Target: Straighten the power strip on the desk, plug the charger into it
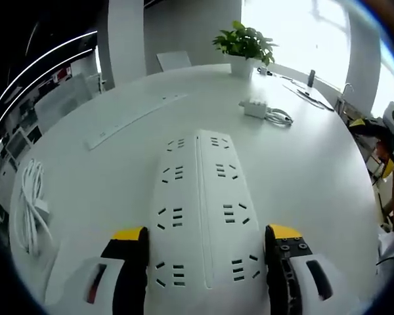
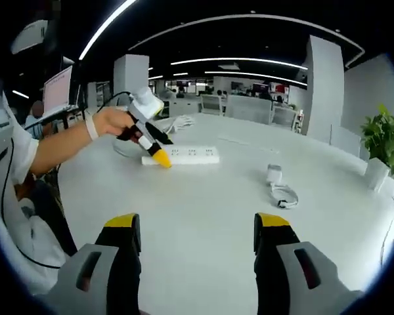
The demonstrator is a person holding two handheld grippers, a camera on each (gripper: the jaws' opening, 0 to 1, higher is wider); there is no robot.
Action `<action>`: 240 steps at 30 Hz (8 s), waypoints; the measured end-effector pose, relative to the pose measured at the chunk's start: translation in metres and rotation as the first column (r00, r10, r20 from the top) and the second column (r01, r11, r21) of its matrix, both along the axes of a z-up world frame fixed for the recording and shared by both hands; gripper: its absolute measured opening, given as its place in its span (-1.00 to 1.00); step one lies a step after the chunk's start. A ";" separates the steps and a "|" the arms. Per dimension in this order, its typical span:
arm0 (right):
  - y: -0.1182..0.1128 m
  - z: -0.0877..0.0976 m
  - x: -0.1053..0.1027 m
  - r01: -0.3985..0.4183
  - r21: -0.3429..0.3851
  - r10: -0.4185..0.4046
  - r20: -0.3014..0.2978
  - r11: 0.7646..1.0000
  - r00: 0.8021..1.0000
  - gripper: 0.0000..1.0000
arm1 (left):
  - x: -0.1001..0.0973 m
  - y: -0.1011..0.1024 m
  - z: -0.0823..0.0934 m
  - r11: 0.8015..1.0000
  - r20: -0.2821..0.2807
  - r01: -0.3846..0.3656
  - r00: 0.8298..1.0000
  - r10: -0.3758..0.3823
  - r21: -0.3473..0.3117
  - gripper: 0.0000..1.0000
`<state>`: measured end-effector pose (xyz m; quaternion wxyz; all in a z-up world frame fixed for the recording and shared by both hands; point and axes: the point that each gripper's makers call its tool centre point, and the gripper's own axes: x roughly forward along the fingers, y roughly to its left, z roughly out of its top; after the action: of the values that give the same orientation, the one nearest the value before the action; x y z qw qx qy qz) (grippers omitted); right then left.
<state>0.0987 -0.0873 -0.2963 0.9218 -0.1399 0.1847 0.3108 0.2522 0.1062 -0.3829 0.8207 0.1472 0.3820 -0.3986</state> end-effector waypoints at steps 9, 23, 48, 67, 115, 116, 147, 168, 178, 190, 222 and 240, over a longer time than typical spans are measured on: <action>0.026 0.028 0.062 -0.263 -0.249 0.283 0.049 0.932 0.958 0.35 | 0.002 0.001 0.000 1.000 0.000 0.004 1.000 -0.004 0.008 0.47; 0.074 0.010 0.150 -0.494 -0.390 0.511 -0.068 0.777 0.857 0.39 | 0.006 0.001 0.001 1.000 0.000 0.005 1.000 -0.005 0.018 0.47; 0.116 -0.027 0.201 -0.641 -0.527 0.619 -0.250 0.558 0.744 0.43 | 0.007 0.001 0.002 1.000 0.000 0.008 1.000 -0.008 0.022 0.47; 0.150 -0.071 0.218 -0.777 -0.621 0.621 -0.572 0.098 0.535 0.46 | 0.006 0.001 0.003 1.000 0.002 0.013 1.000 -0.014 0.020 0.47; 0.122 -0.083 0.190 -0.783 -0.589 0.482 -0.637 0.201 0.602 0.26 | -0.001 -0.018 0.001 0.973 0.002 0.229 0.973 -0.229 0.027 0.47; 0.121 -0.082 0.188 -0.781 -0.591 0.477 -0.636 0.204 0.606 0.26 | -0.002 -0.018 0.001 0.971 0.002 0.237 0.971 -0.238 0.028 0.47; 0.105 -0.080 0.169 -0.722 -0.586 0.392 -0.606 0.368 0.692 0.25 | -0.007 -0.026 0.002 0.921 -0.004 0.388 0.922 -0.388 0.043 0.47; 0.098 -0.079 0.159 -0.672 -0.591 0.321 -0.595 0.447 0.737 0.24 | -0.013 -0.034 0.002 0.887 0.003 0.460 0.888 -0.460 0.039 0.47; 0.095 -0.079 0.153 -0.646 -0.585 0.296 -0.586 0.490 0.754 0.24 | -0.015 -0.037 0.002 0.876 0.005 0.480 0.877 -0.481 0.039 0.47; 0.092 -0.079 0.146 -0.621 -0.597 0.253 -0.586 0.508 0.770 0.24 | -0.018 -0.039 0.002 0.864 0.004 0.502 0.865 -0.502 0.039 0.47; 0.097 -0.080 0.146 -0.688 -0.537 0.357 -0.596 0.489 0.719 0.25 | -0.019 -0.040 0.002 0.853 -0.001 0.520 0.854 -0.520 0.047 0.46; 0.094 -0.080 0.139 -0.659 -0.550 0.304 -0.602 0.513 0.739 0.24 | -0.022 -0.042 0.003 0.830 -0.002 0.556 0.831 -0.557 0.047 0.46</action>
<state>0.2376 0.0063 -0.3767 0.5895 -0.4726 0.4437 0.4819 0.2306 0.0642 -0.3803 0.6680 0.2728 0.3266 -0.6105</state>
